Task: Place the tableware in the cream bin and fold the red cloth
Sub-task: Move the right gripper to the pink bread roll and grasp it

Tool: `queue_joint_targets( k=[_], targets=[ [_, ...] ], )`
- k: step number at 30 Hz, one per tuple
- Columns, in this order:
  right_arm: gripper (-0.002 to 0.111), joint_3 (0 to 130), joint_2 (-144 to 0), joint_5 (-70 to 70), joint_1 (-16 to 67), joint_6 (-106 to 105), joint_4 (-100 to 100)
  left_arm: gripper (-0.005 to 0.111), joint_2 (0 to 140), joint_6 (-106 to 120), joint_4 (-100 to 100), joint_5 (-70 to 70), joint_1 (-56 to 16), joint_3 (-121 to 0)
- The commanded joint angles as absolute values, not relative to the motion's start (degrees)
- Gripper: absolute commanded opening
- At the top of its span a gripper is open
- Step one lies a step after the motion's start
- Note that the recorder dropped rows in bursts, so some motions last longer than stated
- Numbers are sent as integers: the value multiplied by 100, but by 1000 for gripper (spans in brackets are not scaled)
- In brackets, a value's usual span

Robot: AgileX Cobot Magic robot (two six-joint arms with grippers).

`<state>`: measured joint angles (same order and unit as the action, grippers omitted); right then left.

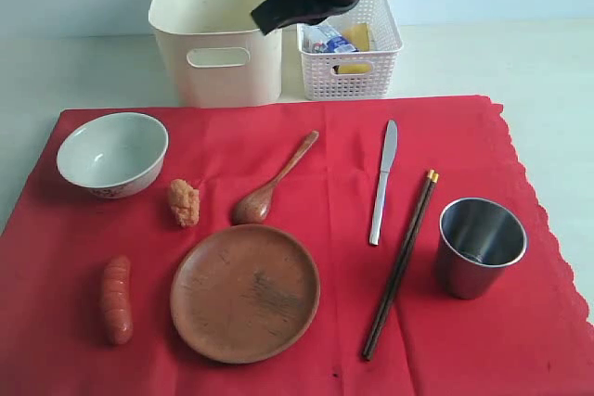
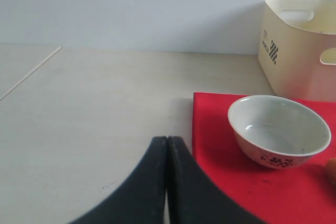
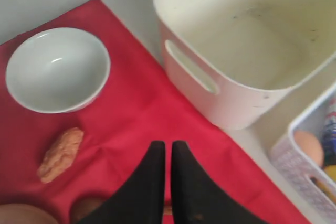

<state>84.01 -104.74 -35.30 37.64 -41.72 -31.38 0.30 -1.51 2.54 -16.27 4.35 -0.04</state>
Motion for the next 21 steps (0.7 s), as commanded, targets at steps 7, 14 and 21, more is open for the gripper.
queue_joint_targets(
  k=[7, 14, 21],
  targets=[
    [6, 8433, -11321, -3299, 4473, -3724, -3092, 1, 0, -198, 234, -1580, 404, 0],
    [40, 8433, -11863, -2716, 4894, -3445, -3092, 1, 0, -198, 234, -1580, 404, 0],
    [61, 8433, -12205, -2625, 5231, -3442, -3092, 1, 0, -198, 234, -1580, 404, 0]
  ],
)
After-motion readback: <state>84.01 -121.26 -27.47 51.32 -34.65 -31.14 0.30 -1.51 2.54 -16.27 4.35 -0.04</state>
